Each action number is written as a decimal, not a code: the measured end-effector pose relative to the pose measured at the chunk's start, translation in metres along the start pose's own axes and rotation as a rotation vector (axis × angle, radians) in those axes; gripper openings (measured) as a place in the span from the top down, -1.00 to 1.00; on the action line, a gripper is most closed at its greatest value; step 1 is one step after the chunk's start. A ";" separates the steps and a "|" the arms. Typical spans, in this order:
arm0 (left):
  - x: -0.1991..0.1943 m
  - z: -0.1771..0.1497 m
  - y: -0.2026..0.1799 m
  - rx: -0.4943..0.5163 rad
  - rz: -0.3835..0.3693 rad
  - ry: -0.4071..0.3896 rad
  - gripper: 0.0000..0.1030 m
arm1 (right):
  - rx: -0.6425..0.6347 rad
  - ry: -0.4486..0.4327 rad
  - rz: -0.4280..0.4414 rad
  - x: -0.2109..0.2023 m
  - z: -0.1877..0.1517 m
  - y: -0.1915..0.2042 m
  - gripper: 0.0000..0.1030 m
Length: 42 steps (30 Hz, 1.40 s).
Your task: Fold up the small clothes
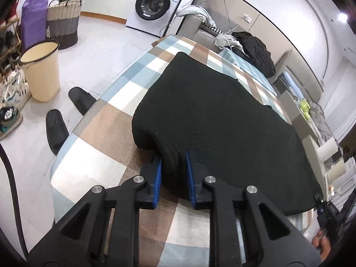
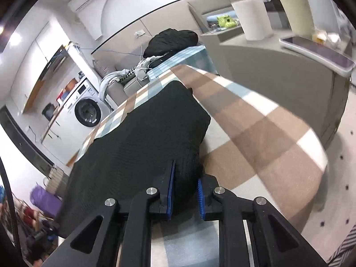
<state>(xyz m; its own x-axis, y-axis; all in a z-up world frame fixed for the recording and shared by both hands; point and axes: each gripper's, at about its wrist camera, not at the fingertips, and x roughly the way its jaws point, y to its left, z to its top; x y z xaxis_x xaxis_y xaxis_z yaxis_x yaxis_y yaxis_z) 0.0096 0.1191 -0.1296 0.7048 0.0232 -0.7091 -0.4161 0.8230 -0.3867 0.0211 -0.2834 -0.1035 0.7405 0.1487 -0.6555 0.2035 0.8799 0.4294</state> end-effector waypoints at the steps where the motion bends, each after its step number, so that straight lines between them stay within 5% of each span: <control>1: 0.001 0.000 0.002 -0.006 0.000 0.005 0.68 | 0.009 0.022 -0.010 0.004 0.000 -0.004 0.67; 5: 0.003 -0.001 0.010 -0.040 -0.014 0.033 0.44 | 0.020 0.099 -0.008 0.013 -0.001 -0.013 0.65; 8: 0.003 0.002 0.013 -0.038 0.028 0.034 -0.02 | 0.059 0.095 0.001 0.012 0.005 -0.023 0.28; 14: 0.014 0.009 0.022 -0.084 0.013 0.040 -0.07 | 0.124 0.075 -0.012 0.017 0.017 -0.040 0.17; 19: 0.014 0.015 0.020 -0.083 -0.018 0.011 0.85 | 0.019 0.076 0.008 0.023 0.019 -0.018 0.82; 22: 0.005 0.016 0.013 -0.024 0.010 -0.015 0.87 | -0.083 0.012 -0.001 0.011 0.027 -0.004 0.90; 25: 0.009 0.014 0.020 -0.047 0.018 0.005 0.86 | -0.094 0.073 -0.041 0.022 0.028 -0.006 0.89; 26: 0.009 0.014 0.022 -0.057 0.019 0.014 0.82 | -0.107 0.115 -0.055 0.031 0.029 -0.006 0.88; 29: 0.002 0.013 0.028 -0.078 0.067 0.009 0.20 | -0.092 0.131 -0.047 0.028 0.030 -0.010 0.74; 31: -0.008 0.010 0.035 -0.102 0.067 0.002 -0.05 | -0.099 0.092 -0.048 0.018 0.034 -0.008 0.33; 36: -0.015 -0.003 0.041 -0.157 -0.034 0.067 -0.09 | -0.127 0.045 0.025 0.003 0.039 0.010 0.13; 42: 0.006 -0.005 0.030 -0.175 -0.088 0.094 -0.09 | -0.154 0.113 0.113 0.020 0.023 0.040 0.01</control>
<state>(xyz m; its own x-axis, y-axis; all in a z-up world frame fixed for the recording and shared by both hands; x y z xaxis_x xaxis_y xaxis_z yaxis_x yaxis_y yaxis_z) -0.0016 0.1406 -0.1484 0.6895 -0.1047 -0.7167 -0.4543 0.7082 -0.5404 0.0589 -0.2557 -0.0849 0.6747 0.2924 -0.6777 0.0163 0.9121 0.4097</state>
